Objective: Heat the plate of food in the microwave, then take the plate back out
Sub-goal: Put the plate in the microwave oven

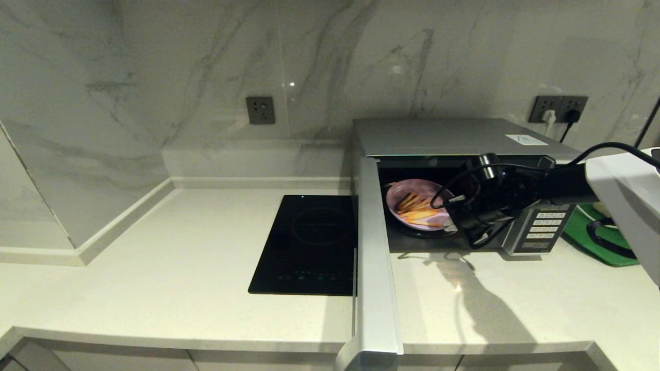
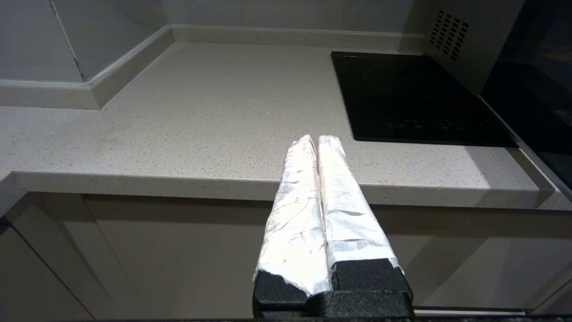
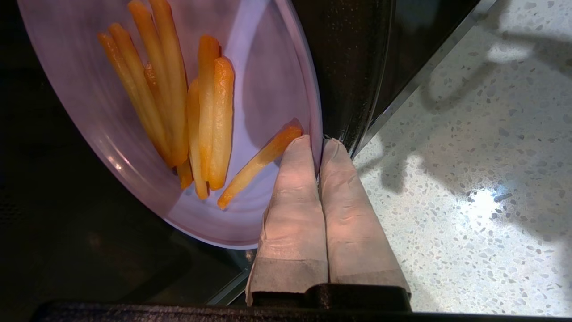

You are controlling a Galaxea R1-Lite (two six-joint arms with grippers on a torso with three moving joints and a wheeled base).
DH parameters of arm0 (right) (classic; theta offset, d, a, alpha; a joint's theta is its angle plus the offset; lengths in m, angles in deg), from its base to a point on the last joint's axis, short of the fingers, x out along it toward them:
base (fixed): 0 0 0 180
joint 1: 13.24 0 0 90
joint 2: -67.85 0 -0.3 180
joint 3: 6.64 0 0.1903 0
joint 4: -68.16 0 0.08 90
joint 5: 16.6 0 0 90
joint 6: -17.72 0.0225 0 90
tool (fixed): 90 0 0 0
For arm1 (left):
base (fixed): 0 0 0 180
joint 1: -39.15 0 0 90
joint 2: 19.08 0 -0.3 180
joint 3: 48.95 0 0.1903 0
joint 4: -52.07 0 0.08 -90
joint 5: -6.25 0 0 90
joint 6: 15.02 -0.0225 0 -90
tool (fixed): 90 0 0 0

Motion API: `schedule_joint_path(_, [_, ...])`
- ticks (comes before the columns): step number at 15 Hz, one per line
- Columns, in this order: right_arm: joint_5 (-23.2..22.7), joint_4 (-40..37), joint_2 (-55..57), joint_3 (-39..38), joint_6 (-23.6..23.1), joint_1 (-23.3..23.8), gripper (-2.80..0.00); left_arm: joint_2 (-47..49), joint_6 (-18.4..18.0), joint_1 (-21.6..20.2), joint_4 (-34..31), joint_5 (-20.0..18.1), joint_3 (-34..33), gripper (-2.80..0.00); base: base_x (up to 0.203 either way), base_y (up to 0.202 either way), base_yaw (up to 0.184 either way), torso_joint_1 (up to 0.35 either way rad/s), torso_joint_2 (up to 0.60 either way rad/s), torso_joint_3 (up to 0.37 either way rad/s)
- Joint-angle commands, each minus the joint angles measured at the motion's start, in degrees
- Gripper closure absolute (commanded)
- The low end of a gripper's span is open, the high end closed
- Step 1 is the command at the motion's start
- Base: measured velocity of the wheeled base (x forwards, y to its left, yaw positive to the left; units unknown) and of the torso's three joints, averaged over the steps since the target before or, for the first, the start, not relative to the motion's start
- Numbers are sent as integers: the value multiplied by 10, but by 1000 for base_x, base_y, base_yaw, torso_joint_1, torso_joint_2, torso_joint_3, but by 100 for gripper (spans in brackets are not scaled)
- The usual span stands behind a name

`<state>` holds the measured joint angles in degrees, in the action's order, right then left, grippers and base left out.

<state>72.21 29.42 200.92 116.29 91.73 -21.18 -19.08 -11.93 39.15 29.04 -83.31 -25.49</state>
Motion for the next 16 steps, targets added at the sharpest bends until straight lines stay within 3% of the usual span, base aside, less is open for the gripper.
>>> schedule_joint_path(1, [0, -1, 3, 1, 4, 0, 0, 0, 1, 0, 0, 1, 0, 0, 0, 0, 0, 0, 0, 0])
schedule_joint_path(10, [0, -3, 6, 5, 1, -1, 0, 0, 1, 0, 0, 0, 0, 0, 0, 0, 0, 0, 0, 0])
schedule_joint_path(11, [0, -2, 7, 7, 1, -1, -280, 0, 1, 0, 0, 0, 0, 0, 0, 0, 0, 0, 0, 0])
schedule_joint_path(16, [6, -1, 6, 11, 3, 0, -280, 0, 1, 0, 0, 0, 0, 0, 0, 0, 0, 0, 0, 0])
